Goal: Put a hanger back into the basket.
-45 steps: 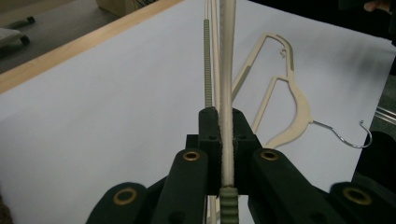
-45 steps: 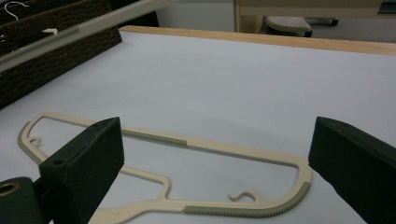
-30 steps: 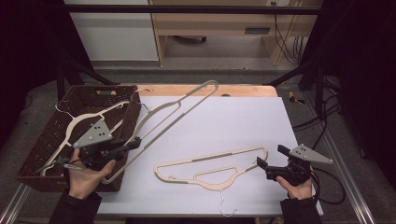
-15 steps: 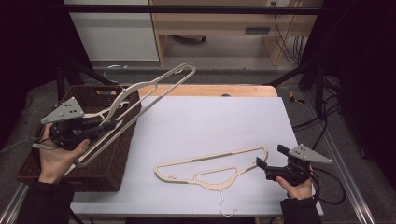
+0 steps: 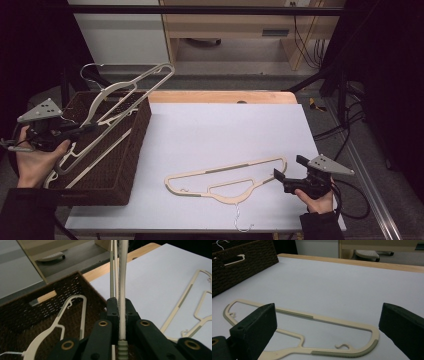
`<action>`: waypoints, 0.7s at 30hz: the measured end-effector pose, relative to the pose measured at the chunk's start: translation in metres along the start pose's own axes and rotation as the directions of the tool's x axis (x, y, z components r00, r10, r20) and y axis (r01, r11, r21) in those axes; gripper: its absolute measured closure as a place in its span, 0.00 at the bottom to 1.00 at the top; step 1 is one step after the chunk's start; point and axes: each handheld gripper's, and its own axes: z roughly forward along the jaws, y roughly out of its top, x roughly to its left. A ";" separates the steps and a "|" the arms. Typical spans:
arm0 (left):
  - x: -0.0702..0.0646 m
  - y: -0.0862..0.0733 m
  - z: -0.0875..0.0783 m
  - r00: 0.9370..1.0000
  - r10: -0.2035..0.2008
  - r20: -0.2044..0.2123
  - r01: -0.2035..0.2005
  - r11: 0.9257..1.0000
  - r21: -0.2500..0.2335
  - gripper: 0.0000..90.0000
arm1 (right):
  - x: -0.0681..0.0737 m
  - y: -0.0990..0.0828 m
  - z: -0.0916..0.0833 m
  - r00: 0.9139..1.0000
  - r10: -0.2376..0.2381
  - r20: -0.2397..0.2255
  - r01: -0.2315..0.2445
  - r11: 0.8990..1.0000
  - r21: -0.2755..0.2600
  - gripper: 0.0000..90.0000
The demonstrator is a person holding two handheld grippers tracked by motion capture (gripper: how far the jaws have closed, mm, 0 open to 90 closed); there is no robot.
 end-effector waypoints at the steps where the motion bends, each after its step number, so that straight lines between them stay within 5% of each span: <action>1: 0.004 -0.004 0.000 1.000 -0.007 -0.003 0.007 1.000 0.001 0.96 | 0.000 0.000 0.000 1.000 0.000 0.000 0.000 1.000 0.000 0.02; 21: 0.059 -0.058 -0.008 0.992 -0.118 -0.036 0.120 0.990 0.080 0.96 | 0.000 0.000 0.001 1.000 0.005 0.008 -0.005 1.000 0.004 0.02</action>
